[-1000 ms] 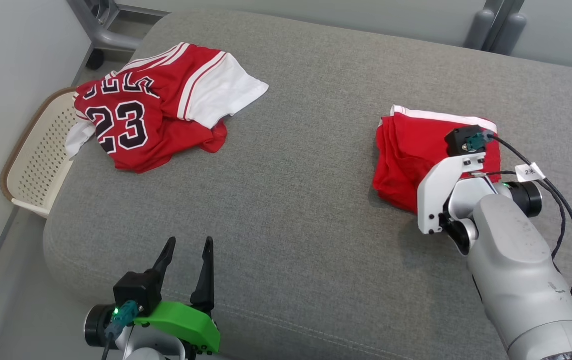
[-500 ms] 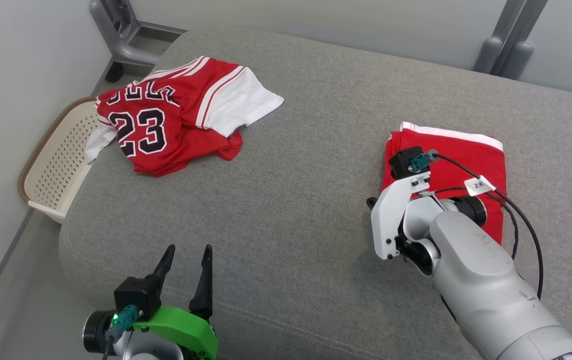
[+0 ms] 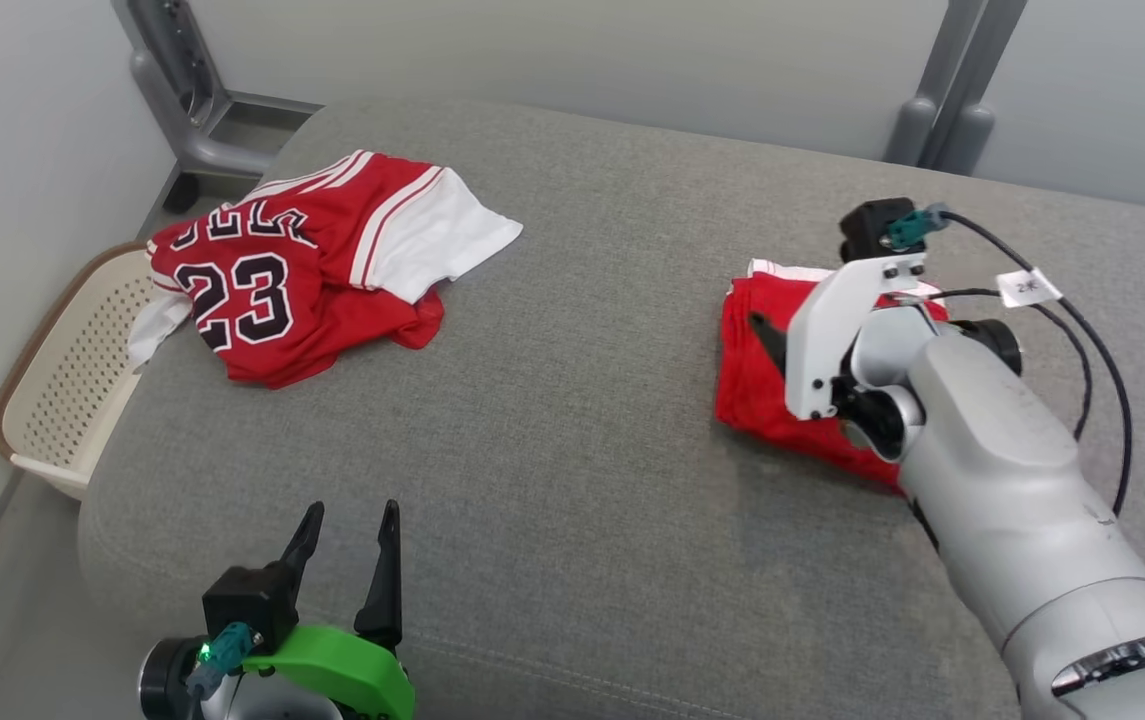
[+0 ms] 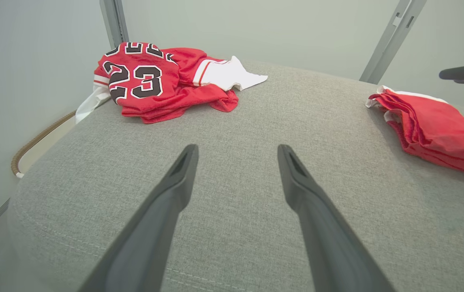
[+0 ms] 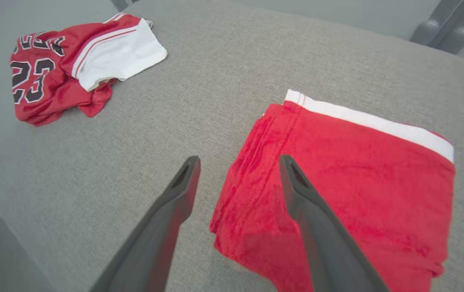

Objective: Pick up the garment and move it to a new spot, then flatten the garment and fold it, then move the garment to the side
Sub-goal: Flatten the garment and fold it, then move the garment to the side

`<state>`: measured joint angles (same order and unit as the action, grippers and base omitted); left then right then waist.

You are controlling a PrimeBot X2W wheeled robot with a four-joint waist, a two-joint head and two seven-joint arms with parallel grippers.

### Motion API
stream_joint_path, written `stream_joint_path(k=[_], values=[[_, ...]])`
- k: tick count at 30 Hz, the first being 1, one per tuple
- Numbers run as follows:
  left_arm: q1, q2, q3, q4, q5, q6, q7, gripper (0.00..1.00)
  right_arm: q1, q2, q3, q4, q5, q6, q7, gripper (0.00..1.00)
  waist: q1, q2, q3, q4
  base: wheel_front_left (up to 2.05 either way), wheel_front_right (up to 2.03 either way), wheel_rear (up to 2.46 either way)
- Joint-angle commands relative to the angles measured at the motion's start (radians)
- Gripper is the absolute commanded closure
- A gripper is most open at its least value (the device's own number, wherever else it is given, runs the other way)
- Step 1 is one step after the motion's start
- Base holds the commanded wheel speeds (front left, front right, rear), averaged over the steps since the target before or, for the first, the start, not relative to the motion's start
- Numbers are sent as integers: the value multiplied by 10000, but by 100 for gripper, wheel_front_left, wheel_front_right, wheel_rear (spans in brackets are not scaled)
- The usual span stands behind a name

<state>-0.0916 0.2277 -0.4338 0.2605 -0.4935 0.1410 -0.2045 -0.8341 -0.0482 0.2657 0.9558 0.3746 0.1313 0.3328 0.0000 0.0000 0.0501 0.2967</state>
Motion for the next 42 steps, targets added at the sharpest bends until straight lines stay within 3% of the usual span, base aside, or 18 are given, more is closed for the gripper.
stream_joint_path(k=[1, 6, 11, 18, 28, 31, 32, 42], values=[[181, 93, 3, -96, -23, 65, 20, 0, -144, -184, -697, 389, -398, -11, 62, 0, 0, 0, -151, -262, 0, 0, 0], [142, 161, -30, -280, -20, 108, 73, 0, -332, -509, -2662, 1174, -1294, -10, 127, 0, 0, 0, 28, -466, 0, 0, 0], [71, 166, -77, -381, -8, 115, 136, 0, -286, -707, -3984, 1547, -2053, -10, 87, 0, 0, 0, 249, -505, 0, 0, 0], [-163, 110, -168, -438, 33, 97, 125, 0, -65, -497, -5855, 1707, -3316, -10, 252, 0, 0, 0, 757, -425, 0, 0, 0], [-455, -5, -289, -307, 40, 35, 20, 0, 110, -102, -7624, 1118, -4790, -10, 707, 0, 0, 0, 1207, -146, 0, 0, 0], [-505, -38, -326, -261, 49, 29, -3, 0, 29, -44, -8052, 1081, -4839, -10, 847, 85, 0, 0, 1343, -51, 0, 0, 0], [-525, -41, -336, -238, 48, 22, 2, 0, 5, -28, -8125, 1093, -4890, -10, 887, 100, 0, 0, 1376, -31, 0, 0, 0], [-610, -48, -387, 3, -10, -10, -108, 0, -156, -13, -7962, 1809, -4993, -13, 561, 100, 0, 0, 1337, -162, 0, 0, 0]])
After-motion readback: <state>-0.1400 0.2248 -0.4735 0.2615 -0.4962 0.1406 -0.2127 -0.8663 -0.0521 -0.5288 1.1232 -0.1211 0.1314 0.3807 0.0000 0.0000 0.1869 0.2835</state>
